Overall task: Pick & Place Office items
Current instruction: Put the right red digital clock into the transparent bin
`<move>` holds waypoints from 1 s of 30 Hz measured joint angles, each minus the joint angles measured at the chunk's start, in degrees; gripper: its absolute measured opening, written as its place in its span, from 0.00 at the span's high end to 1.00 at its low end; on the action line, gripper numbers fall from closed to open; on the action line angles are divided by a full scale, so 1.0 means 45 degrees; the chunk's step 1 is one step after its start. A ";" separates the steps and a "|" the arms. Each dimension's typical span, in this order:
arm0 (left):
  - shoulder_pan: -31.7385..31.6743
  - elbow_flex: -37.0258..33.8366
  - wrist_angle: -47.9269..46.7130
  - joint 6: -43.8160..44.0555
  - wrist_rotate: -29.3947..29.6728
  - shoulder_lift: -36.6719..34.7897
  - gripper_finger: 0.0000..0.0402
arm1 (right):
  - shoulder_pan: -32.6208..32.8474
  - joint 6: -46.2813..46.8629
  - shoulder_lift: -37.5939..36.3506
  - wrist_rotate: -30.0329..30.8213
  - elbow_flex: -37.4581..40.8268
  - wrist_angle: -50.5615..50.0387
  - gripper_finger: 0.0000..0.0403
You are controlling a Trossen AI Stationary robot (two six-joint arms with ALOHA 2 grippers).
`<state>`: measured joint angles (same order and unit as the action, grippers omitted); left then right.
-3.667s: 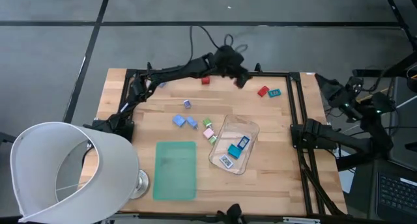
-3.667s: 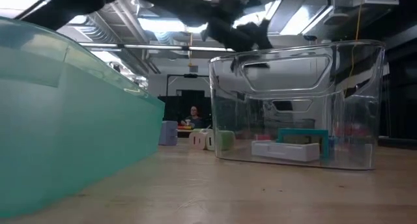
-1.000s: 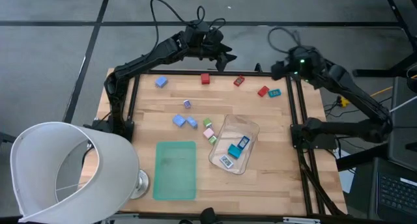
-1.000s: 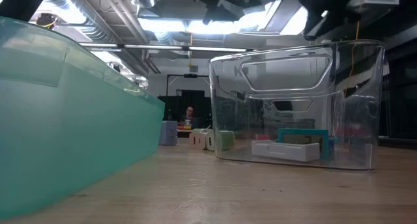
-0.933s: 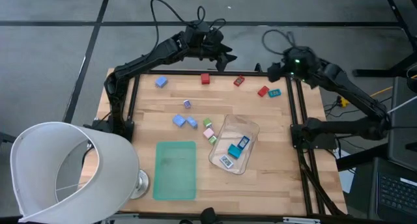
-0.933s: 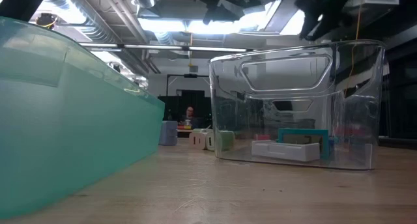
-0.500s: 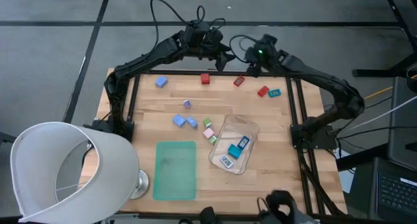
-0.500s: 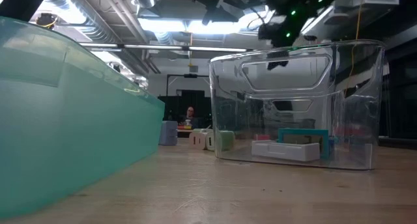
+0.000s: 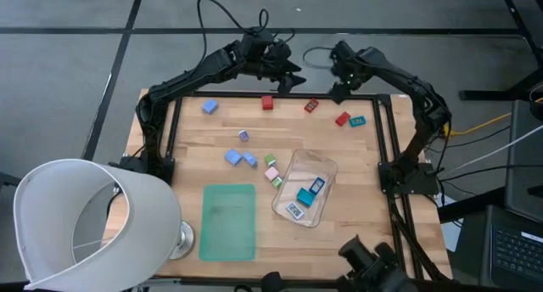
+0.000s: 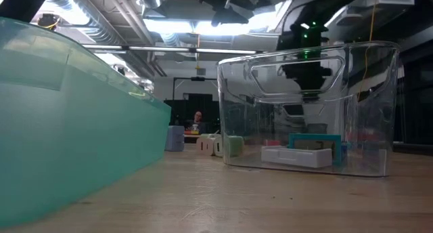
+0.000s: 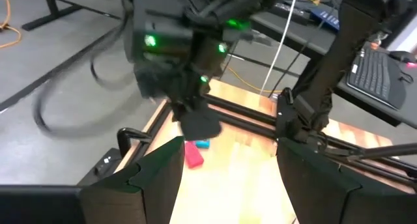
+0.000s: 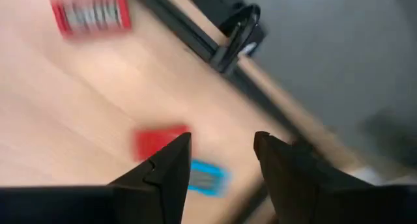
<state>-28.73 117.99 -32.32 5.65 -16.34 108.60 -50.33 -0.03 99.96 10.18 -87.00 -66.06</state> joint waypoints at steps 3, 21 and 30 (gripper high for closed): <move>-0.0044 0.0000 0.0001 -0.0182 -0.0348 -0.0002 0.40 | -0.0031 0.3006 -0.0044 -0.1886 -0.0005 0.0088 0.52; -0.1298 0.0000 -0.0309 -0.0332 -0.1526 -0.0005 0.40 | 0.2677 1.1272 -0.0135 -0.0243 0.2858 0.0764 0.29; -0.2780 0.0000 -0.0310 -0.1214 -0.3713 0.0039 0.40 | 0.3504 1.7738 -0.0136 -0.0499 0.4964 0.4128 0.30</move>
<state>-41.24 117.99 -33.71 0.19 -33.04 108.77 -34.57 79.79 99.35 7.93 -64.66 -47.48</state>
